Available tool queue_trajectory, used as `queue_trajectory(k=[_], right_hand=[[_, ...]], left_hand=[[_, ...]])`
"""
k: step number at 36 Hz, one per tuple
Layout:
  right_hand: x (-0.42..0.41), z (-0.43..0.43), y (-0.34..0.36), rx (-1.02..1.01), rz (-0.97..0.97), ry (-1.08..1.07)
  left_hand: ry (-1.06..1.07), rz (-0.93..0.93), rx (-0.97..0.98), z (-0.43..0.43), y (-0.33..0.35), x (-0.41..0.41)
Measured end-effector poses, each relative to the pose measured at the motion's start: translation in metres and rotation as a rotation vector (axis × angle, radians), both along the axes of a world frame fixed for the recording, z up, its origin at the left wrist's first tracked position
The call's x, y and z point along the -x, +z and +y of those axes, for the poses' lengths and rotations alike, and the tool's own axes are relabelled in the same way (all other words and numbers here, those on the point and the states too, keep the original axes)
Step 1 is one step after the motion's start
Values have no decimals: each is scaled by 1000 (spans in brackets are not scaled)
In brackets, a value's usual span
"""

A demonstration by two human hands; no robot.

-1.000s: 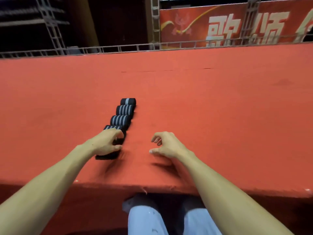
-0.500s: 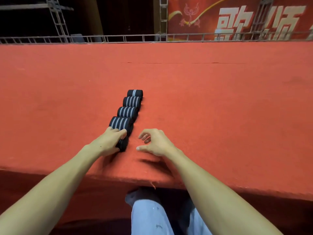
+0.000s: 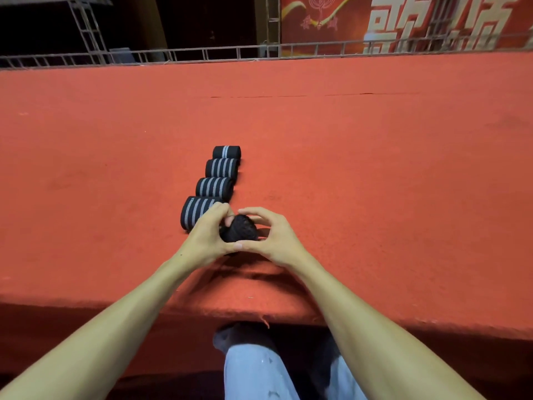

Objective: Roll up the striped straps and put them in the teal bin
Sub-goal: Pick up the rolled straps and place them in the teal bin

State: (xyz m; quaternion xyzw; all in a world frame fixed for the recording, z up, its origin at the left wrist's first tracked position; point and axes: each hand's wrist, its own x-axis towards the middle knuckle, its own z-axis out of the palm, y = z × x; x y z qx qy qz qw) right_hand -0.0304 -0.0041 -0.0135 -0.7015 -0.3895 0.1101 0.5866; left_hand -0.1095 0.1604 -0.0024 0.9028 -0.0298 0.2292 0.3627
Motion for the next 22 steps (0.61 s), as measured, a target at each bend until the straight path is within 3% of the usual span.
queue_trajectory(k=[5,11,15,22], right_hand=[[-4,-10,-4,-5,-25,-88],[-11,-15,-6,59,-92,-152],[-18,-22,-7,71,-111,-195],[-26,-30,1,135,-130,-254]], left_hand=[[-25,-11,43,-15,-9,-9],[-76,6,-68,-19,-9,-18],[-133,109,-235,6,8,-23],[66,376,-595,78,28,-41]])
